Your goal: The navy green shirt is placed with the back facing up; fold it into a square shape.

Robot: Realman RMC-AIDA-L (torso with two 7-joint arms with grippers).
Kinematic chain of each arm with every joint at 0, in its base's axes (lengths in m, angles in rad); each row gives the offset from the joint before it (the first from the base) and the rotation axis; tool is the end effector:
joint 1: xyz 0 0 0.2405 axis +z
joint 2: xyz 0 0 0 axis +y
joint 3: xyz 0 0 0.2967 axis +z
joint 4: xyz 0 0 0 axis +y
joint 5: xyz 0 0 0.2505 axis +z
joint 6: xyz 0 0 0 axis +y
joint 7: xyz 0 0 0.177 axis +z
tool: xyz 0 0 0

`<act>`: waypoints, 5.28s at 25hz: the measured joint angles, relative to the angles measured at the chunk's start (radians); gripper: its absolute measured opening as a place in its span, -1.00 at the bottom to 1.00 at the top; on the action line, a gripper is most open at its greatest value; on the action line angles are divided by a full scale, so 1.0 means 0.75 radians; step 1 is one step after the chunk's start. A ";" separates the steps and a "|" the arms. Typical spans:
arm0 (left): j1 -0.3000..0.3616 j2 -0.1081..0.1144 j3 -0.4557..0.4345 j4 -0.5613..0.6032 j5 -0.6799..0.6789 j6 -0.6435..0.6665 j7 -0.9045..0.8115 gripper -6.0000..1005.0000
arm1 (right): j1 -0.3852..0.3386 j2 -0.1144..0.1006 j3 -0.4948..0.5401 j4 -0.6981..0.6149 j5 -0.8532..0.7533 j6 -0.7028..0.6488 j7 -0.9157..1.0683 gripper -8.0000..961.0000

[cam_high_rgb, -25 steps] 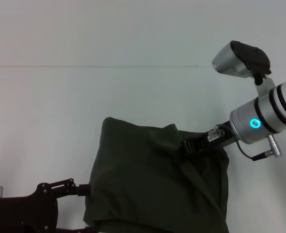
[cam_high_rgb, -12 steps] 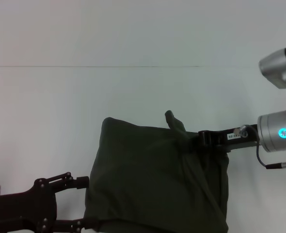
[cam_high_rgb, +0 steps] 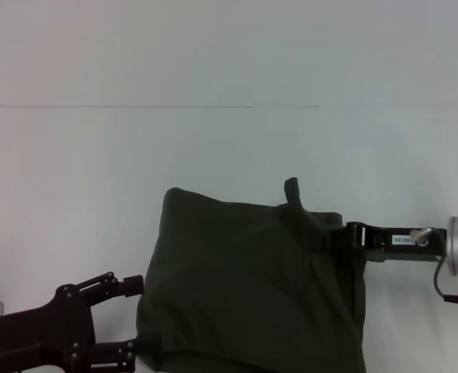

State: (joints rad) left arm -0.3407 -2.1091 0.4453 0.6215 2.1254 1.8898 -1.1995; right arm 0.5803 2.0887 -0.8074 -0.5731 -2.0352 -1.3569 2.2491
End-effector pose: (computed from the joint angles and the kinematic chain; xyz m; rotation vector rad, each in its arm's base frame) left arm -0.3494 0.2797 -0.0399 -2.7216 -0.6778 -0.9680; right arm 0.3071 0.4079 -0.0894 -2.3386 1.8336 0.6415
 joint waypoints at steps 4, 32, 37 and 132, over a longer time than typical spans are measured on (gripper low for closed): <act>0.005 -0.005 -0.025 -0.014 -0.001 -0.002 0.000 0.85 | -0.049 0.000 0.020 0.020 0.068 -0.014 -0.075 -0.88; -0.015 0.000 -0.097 -0.106 -0.012 -0.006 -0.037 0.83 | -0.195 -0.050 0.487 0.127 0.095 -0.445 -0.897 0.39; -0.022 0.004 -0.108 -0.137 -0.016 -0.014 -0.039 0.83 | -0.149 -0.022 0.337 0.107 0.066 -0.393 -1.305 0.71; -0.593 0.180 0.397 -0.166 0.228 -0.902 -1.578 0.79 | -0.532 0.002 0.353 0.393 0.065 -0.412 -2.239 0.84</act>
State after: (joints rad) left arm -0.7852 -1.9741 0.7428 0.4972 2.2963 1.2135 -2.3833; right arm 0.1815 2.0905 -0.5426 -0.2780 -1.9867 -1.6661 0.5696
